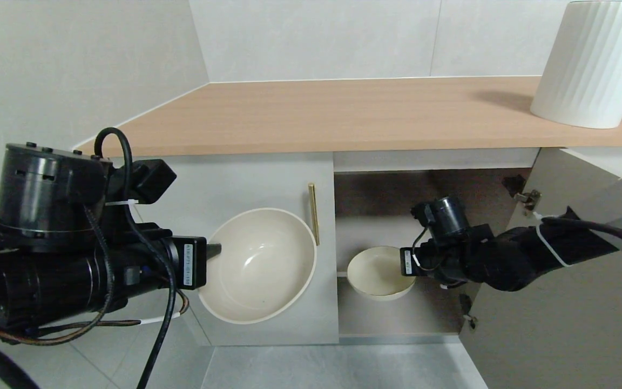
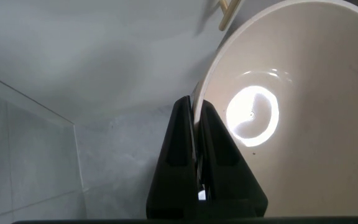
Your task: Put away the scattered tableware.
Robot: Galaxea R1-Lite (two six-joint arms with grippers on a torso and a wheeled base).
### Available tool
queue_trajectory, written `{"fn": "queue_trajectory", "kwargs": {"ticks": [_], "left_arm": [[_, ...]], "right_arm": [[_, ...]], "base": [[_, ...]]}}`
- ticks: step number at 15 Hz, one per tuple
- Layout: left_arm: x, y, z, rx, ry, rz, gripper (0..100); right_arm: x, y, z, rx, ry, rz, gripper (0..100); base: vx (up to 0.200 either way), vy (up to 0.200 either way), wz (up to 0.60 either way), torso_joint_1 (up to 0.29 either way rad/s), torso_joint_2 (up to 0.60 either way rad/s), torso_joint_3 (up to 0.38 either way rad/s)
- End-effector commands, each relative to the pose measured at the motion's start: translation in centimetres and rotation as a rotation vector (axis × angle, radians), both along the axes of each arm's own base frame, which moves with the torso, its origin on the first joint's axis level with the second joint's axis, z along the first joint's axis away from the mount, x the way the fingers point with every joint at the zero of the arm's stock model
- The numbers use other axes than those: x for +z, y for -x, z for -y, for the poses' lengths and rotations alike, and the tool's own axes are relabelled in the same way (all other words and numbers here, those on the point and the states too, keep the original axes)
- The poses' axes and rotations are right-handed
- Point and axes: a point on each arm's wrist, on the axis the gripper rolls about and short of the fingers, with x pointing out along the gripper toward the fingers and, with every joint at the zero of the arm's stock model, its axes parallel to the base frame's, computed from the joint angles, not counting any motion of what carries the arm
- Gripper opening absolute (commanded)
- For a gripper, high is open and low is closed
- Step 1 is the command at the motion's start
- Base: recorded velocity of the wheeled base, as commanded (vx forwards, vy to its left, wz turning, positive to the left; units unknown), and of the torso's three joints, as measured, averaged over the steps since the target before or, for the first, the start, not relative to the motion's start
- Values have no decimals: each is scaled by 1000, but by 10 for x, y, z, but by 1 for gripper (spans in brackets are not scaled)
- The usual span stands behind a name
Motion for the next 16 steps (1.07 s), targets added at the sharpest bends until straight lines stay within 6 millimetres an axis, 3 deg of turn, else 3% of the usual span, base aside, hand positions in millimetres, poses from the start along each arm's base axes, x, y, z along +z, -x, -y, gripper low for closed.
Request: {"fn": "queue_trajectory", "kwargs": {"ticks": [1,7,12,16], "left_arm": [[-1,-1,0,1,-1,-2,0],[-3,-2,1,0,-5,-12,0],[-5,-4,2,-1,-9,-18,0],[-5,-3,3,-2,-9,-18,0]], "right_arm": [[-25,-17,-3,-32,4,-39,0],[-48,-54,11,-151,-46,-44,0],[-71,-80,17,-263,16,-7,0],[-82,-100,34,-360,52,22,0]], "base": [[0,0,0,0,0,0],[0,0,0,0,0,0],[0,0,0,0,0,0],[0,0,0,0,0,0]]}}
